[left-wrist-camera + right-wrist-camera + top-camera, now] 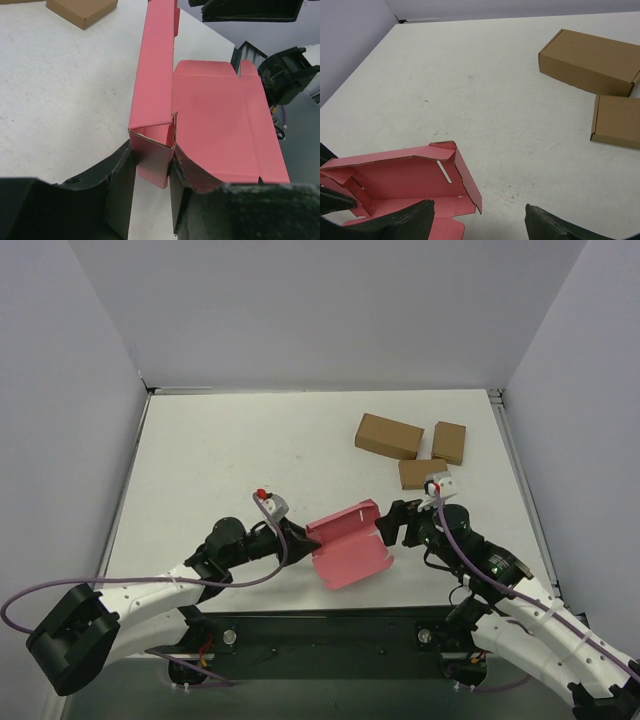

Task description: Fold the paper box

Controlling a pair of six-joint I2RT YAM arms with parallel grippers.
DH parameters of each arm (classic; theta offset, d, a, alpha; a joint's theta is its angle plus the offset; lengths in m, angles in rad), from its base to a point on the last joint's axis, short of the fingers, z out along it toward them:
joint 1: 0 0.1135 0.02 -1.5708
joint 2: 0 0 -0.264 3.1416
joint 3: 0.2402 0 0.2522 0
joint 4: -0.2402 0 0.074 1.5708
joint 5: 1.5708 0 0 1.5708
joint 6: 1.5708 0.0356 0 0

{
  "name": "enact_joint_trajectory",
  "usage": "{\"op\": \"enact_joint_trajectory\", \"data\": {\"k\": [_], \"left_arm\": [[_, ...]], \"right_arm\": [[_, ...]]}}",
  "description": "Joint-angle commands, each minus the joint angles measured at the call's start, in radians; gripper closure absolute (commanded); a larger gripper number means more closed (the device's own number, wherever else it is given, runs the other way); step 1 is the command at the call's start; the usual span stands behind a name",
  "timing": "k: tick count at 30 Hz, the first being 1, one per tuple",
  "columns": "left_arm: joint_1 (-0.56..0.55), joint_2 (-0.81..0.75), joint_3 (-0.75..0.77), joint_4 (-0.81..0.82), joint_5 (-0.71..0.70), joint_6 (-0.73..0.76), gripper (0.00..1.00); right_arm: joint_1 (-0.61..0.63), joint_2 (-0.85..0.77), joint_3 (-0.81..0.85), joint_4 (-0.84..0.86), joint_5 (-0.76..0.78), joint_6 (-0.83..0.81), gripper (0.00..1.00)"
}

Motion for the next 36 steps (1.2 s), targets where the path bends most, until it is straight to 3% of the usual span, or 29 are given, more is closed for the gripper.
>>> {"op": "enact_joint_trajectory", "data": {"k": [1, 7, 10, 14, 26, 36], "left_arm": [[0.010, -0.054, 0.054, -0.120, 0.092, -0.013, 0.92], [0.010, -0.047, 0.061, -0.118, 0.115, -0.022, 0.92], [0.010, -0.047, 0.061, -0.095, 0.122, -0.036, 0.92], [0.012, -0.045, 0.063, -0.094, 0.118, -0.036, 0.92], [0.012, -0.019, 0.064, -0.063, 0.139, -0.053, 0.91], [0.010, 0.005, 0.091, -0.124, 0.017, -0.056, 0.77]], "right_arm": [[0.003, 0.016, 0.033, 0.006, -0.055, -0.079, 0.29], [0.009, 0.021, -0.028, 0.084, -0.069, -0.068, 0.36], [0.028, 0.039, -0.038, 0.109, -0.064, -0.064, 0.46], [0.064, 0.064, -0.051, 0.110, -0.041, -0.076, 0.51], [0.138, 0.088, -0.071, 0.153, 0.037, -0.073, 1.00], [0.245, 0.087, -0.082, 0.153, 0.176, -0.058, 1.00]]}}
